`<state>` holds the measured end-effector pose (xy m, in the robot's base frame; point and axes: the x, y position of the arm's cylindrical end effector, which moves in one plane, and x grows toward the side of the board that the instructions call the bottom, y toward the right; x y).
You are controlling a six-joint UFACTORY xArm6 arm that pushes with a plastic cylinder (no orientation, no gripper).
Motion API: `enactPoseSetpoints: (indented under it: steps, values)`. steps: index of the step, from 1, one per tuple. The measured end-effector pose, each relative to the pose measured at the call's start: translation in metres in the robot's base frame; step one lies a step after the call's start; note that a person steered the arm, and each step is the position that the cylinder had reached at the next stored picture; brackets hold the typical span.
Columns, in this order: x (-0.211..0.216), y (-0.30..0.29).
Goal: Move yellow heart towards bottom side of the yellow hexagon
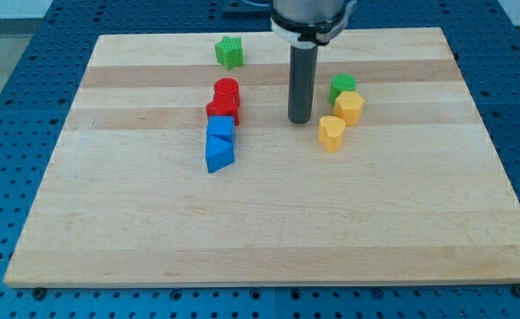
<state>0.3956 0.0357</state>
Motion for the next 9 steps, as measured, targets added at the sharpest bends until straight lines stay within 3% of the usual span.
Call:
enactPoseSetpoints:
  steps: [3,9]
  values:
    - [0.05,-0.011]
    - [0.041,0.037]
